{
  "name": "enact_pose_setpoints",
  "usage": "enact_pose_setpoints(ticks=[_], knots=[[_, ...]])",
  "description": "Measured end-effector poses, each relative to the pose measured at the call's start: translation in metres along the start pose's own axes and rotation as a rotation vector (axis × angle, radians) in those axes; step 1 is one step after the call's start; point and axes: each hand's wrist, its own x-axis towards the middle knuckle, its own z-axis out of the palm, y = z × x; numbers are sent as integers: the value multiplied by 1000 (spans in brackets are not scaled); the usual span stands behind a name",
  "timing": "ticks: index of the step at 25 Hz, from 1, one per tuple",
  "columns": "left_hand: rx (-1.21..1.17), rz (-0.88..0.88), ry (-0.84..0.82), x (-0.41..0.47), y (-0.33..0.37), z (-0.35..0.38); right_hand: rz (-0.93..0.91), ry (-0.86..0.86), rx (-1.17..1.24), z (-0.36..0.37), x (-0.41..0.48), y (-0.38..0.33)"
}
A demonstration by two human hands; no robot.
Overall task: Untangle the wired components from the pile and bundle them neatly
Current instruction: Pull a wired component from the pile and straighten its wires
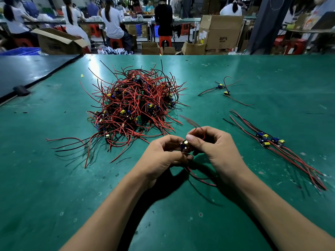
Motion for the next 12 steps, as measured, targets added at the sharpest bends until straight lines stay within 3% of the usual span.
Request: enact_pose_setpoints(ticks=[5, 9, 12], knots=[[-59, -62, -121, -2, 3, 1, 202, 79, 139, -5, 3, -2], [-90, -75, -192, -3, 6, -1, 296, 41, 182, -5, 2, -3], [-46, -43, -158, -3, 4, 3, 303, -45, 232, -2, 0, -2]])
